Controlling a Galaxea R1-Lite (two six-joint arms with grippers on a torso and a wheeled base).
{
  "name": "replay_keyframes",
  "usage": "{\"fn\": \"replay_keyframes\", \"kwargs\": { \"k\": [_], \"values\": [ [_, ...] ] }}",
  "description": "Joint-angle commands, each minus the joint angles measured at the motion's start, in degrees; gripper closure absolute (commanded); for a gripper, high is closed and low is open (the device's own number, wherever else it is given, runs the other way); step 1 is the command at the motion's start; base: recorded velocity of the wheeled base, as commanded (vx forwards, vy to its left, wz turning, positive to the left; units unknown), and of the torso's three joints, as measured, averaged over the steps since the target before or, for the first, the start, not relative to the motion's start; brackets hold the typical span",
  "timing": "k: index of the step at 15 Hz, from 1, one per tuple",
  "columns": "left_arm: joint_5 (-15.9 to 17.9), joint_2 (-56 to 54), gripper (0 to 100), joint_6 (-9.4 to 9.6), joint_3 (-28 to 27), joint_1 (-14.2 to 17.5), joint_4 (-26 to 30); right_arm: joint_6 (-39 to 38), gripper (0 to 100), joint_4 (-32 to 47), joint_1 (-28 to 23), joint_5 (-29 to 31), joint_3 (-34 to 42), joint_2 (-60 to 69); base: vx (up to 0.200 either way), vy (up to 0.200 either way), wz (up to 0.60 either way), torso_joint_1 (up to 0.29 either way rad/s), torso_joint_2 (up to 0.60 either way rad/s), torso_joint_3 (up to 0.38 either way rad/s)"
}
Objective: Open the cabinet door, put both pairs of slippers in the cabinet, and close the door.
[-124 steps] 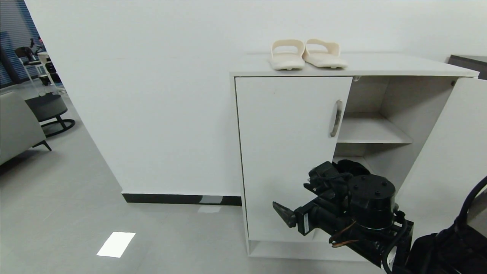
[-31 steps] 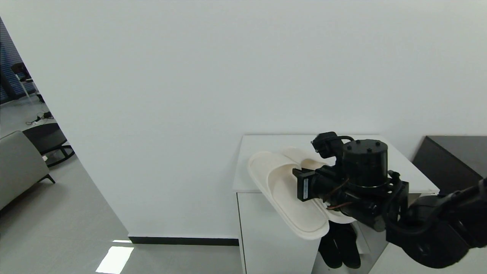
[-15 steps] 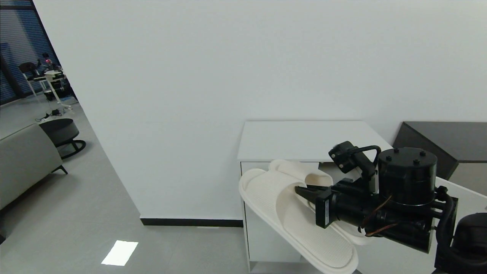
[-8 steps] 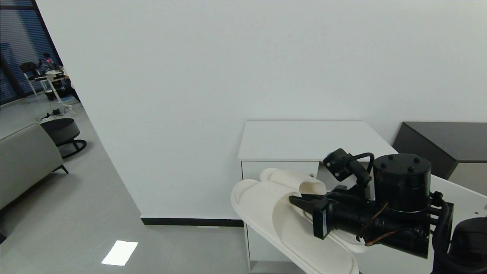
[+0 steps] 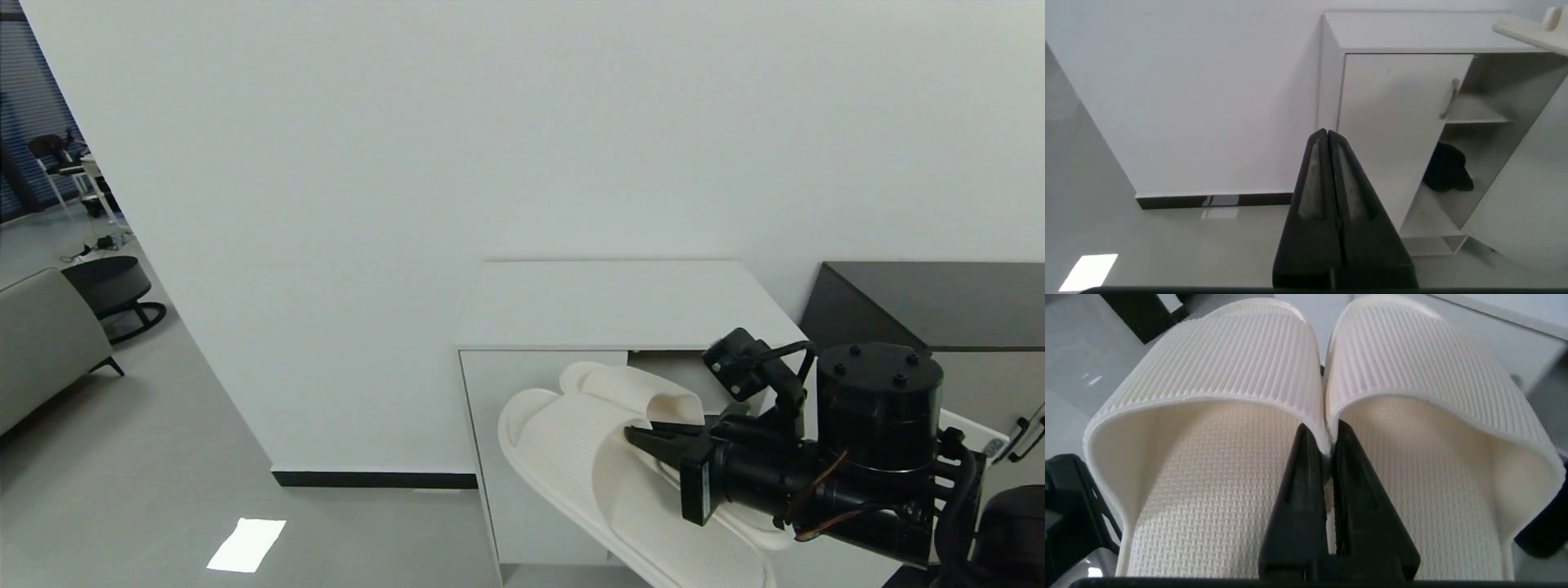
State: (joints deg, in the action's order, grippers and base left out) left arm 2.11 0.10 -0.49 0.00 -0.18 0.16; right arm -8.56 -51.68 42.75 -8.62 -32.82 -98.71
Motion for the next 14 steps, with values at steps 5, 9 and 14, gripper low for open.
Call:
{"fn": "replay_keyframes", "kwargs": {
  "k": [5,9,14],
  "values": [
    [0.0,0.1,100,-0.04,0.0,0.0,0.0,0.1,100,-2.4,0.0,-0.1,2.6,-0.2,0.000,-0.200,-0.12,0.001,0.00,0.002],
    [0.0,0.1,100,-0.04,0.0,0.0,0.0,0.1,100,-2.4,0.0,-0.2,2.7,-0.3,0.000,-0.200,0.00,0.005,0.00,0.001],
    [0.0,0.1,100,-0.13,0.0,0.0,0.0,0.2,100,-2.5,0.0,-0.3,3.2,-0.7,0.000,0.000,0.00,0.000,0.00,0.000]
  ]
}}
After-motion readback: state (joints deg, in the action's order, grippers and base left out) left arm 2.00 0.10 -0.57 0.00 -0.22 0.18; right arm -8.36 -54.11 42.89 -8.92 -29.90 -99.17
